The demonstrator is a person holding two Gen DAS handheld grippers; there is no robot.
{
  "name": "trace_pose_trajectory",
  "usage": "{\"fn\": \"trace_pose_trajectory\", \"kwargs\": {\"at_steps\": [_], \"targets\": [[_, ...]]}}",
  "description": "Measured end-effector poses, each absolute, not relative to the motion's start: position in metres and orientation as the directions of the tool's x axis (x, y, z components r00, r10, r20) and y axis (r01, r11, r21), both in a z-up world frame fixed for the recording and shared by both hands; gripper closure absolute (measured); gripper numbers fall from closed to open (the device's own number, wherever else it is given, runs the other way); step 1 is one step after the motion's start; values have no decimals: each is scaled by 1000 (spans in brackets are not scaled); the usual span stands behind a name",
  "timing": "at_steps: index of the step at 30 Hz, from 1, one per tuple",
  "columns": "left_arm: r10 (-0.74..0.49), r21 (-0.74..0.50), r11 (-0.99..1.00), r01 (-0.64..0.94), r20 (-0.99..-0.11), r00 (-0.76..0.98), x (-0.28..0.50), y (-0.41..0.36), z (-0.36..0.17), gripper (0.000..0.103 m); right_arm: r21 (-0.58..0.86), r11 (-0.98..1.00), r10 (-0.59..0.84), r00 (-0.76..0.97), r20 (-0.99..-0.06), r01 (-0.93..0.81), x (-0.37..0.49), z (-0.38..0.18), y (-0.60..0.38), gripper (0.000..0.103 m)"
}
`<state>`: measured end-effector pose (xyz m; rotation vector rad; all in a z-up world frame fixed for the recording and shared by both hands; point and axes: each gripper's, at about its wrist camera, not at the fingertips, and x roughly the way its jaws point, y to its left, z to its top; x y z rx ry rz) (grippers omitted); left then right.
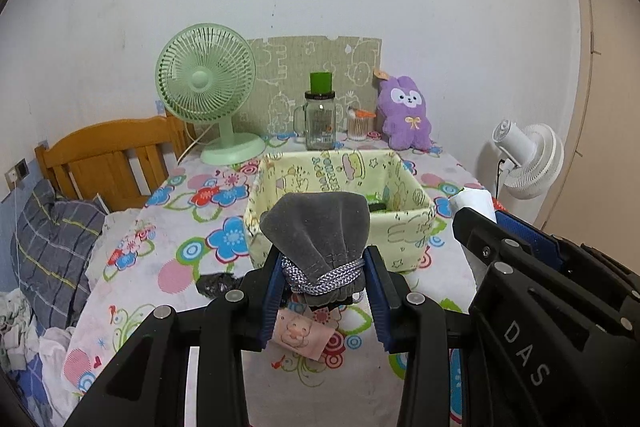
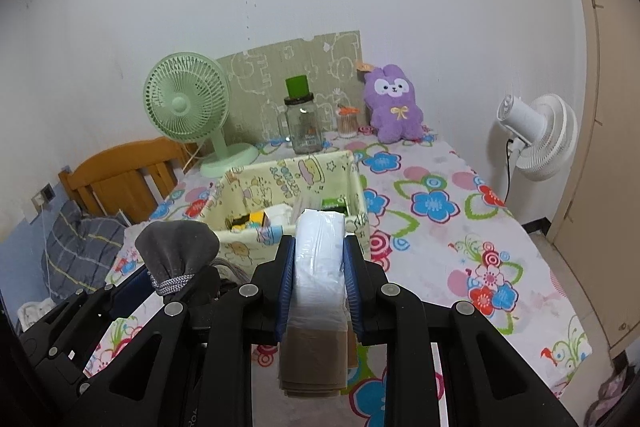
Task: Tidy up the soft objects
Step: 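Carry the grey pouch toward the box with left while right carries the pad, then lower the grey pouch into the box and open the left gripper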
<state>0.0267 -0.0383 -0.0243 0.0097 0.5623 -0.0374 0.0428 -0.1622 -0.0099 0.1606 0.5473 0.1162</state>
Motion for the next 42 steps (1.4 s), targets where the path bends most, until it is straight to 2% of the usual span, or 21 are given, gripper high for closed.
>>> {"fn": "trace_pose_trajectory", "kwargs": {"at_steps": [23,42], "targets": [[-50,-3,998,55,-494,868,56,-37,5,64,165,984,140,869,-474,-68,71,21,-161,76],[-58,-13,998,60,-508,860,99,-35,5,64,155,986,133,862,-488,-64,118,21,-158,76]]}}
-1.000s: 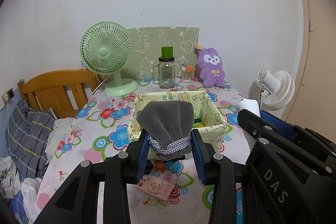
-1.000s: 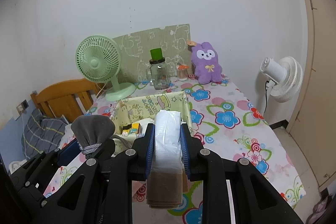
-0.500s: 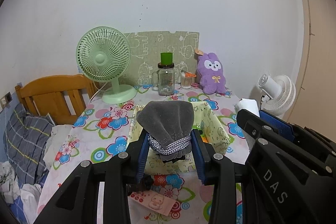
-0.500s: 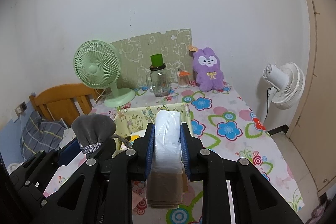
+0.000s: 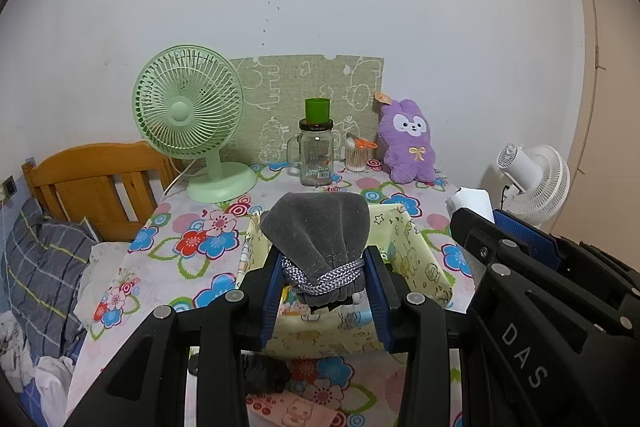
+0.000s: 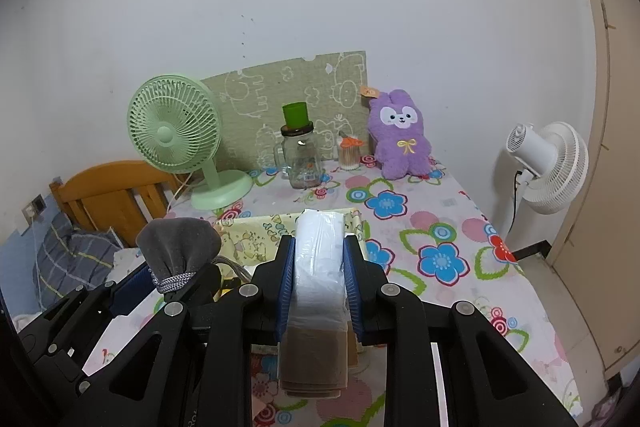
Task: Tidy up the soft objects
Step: 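Lower the grey pouch into the box and open the left gripper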
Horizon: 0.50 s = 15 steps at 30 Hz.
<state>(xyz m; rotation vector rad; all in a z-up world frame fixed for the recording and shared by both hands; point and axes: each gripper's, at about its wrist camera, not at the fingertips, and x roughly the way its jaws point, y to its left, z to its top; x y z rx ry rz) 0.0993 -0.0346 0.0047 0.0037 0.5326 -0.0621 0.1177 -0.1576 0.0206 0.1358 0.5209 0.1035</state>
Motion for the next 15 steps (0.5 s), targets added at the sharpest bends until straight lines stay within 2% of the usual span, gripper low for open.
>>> {"fn": "trace_pose_trajectory", "kwargs": {"at_steps": [15], "targets": [[-49,-24,999,43,-530,847,144,-32,-4,64,150,987,122,859,-497,-54,159,14,-156,76]]}}
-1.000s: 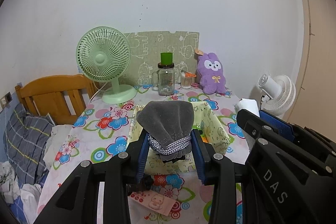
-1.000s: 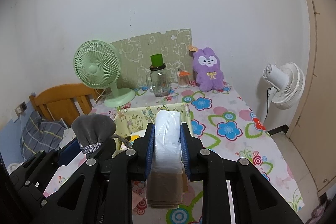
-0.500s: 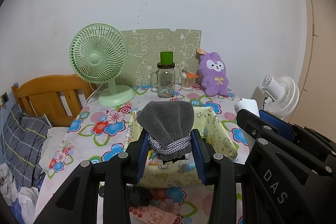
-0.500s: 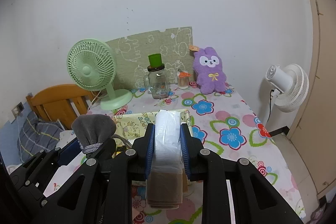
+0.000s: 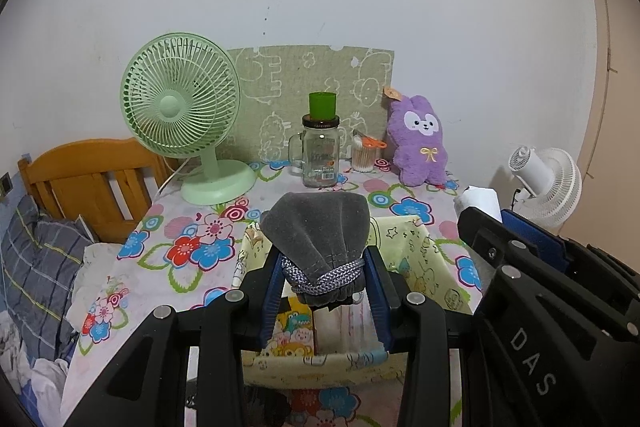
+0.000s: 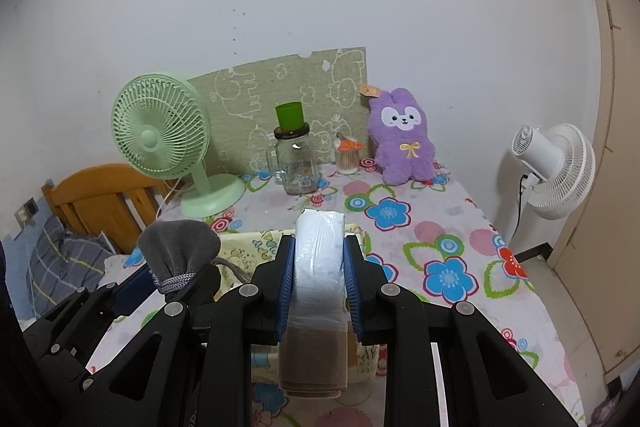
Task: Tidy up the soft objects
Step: 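Lower the grey pouch into the box and open the left gripper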
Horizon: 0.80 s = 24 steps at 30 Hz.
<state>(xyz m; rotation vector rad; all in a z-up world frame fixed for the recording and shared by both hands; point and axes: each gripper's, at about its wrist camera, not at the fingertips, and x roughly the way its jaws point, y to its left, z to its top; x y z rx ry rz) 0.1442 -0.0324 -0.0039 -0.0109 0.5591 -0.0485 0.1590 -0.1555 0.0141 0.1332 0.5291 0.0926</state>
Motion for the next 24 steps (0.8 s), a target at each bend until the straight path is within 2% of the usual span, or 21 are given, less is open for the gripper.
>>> {"fn": "trace_pose_trajectory", "kwargs": {"at_steps": [16,18,19,20,22,24], "targets": [[-51,-30,999,42,-570,820,183,-33,-24,61,147,988,116,836,-536,-43,196,-4,-153,76],[-45,-24,999,39,-582,812,185,-32,-29,53,143,989,116,830,-545,-45,199,-9,-151,76],[-43,-22,999,38,-588,808,186,-31,-31,43,142,989,117,827,-549,-46,200,-10,-150,76],[-42,-19,999,38,-593,804,187,-30,-33,38,141,989,119,825,-553,-48,201,-12,-148,76],[-34,-7,999,37,-602,798,187,-27,-35,37,141,989,124,819,-560,-53,203,-16,-146,76],[-20,10,999,33,-607,794,186,-25,-37,31,149,987,134,815,-564,-59,206,-20,-143,76]]}}
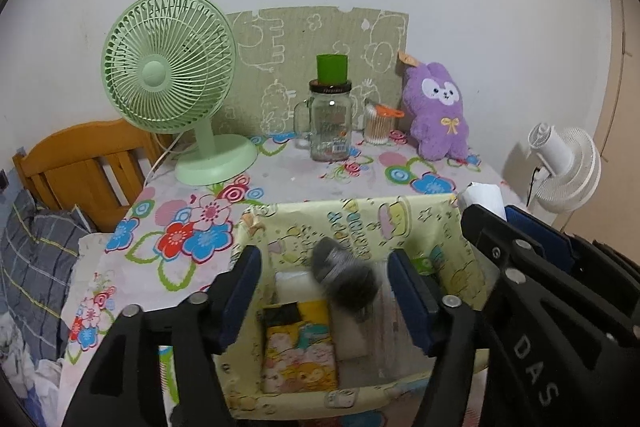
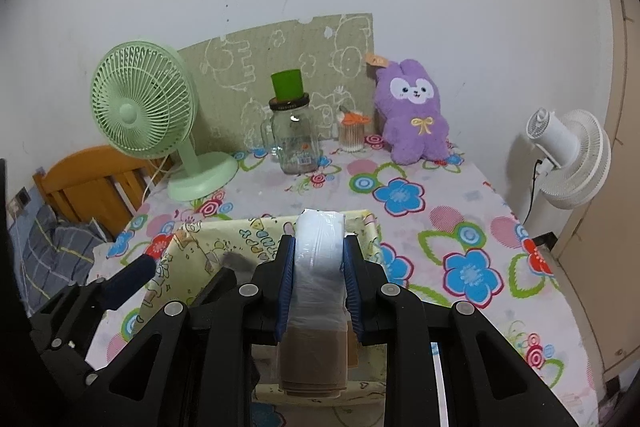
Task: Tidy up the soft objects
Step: 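Lower the grey pouch into the box and open the left gripper, then lower the white pad into the box and open the right gripper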
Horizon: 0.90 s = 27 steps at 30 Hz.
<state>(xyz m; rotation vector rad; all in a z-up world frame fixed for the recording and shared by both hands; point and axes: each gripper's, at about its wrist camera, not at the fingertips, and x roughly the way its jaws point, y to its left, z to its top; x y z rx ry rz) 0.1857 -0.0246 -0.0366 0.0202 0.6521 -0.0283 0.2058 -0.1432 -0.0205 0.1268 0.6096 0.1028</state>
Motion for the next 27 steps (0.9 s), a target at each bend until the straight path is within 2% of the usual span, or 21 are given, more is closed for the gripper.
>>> {"fn": "trace_pose_trajectory", "kwargs": {"at_steps": [8,27], "targets": [[-7,21,999,26,-629,777,187,-12,-44,23,148,985,162,800,-578,-93,219,-32,-128,76],[-9,-5,1000,8,-653,757,196,-4,-54,16,149,983,175,788,-590,-106,235,-43,-115,76]]}}
